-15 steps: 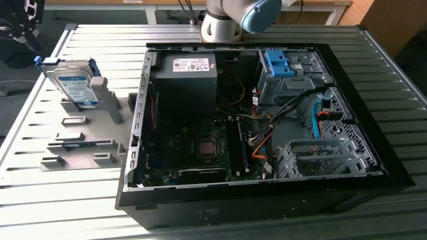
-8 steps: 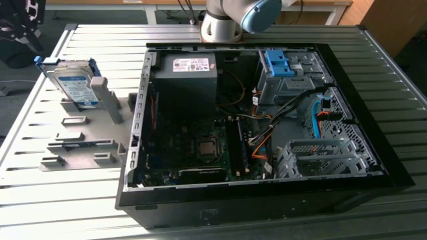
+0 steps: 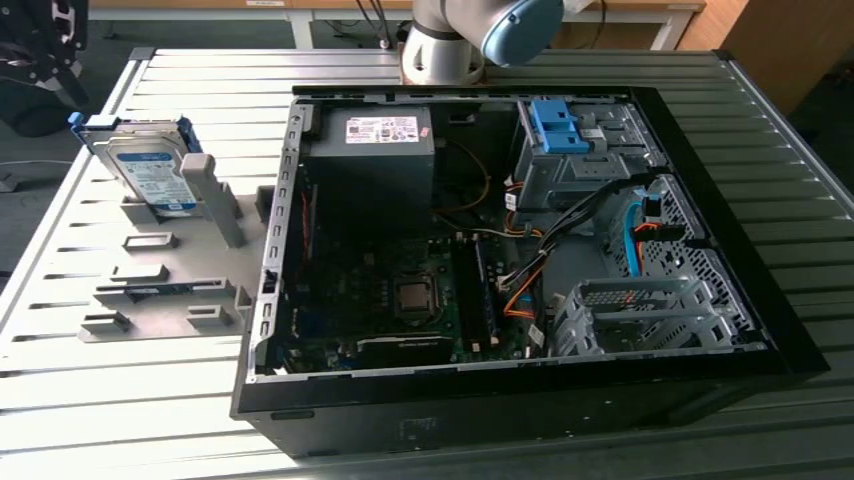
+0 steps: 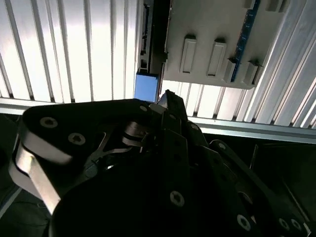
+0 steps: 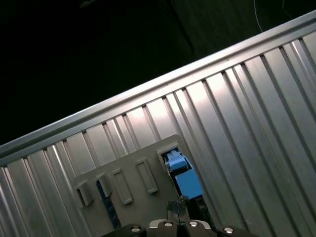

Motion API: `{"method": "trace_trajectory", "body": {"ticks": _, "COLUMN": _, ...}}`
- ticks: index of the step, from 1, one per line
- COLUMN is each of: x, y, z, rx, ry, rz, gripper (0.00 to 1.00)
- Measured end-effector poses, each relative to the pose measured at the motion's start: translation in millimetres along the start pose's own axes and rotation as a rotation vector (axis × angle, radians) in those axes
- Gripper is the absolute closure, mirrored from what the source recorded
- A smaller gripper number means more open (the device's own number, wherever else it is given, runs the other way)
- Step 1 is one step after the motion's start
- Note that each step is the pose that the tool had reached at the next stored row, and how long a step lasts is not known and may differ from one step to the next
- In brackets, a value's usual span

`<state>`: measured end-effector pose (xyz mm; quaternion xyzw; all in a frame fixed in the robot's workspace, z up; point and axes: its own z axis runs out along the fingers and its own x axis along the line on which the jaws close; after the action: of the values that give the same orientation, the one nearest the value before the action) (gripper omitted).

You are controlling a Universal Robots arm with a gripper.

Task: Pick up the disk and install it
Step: 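Pick up the disk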

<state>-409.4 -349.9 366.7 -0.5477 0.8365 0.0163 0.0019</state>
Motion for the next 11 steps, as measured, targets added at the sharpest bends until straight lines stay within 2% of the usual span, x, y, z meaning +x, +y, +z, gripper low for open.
{"method": "trace_trajectory", "body": {"ticks": 6, "x": 0.1, "y": 0.0, "z": 1.3, "rx": -0.0023, "ry": 0.0018, "rz": -0.096, "gripper": 0.89}}
{"method": "trace_trajectory", "body": {"ticks": 11, "x": 0.0, "y": -0.1, "z": 1.4, "rx": -0.0022, "ry": 0.0018, "rz": -0.100, "gripper": 0.89}}
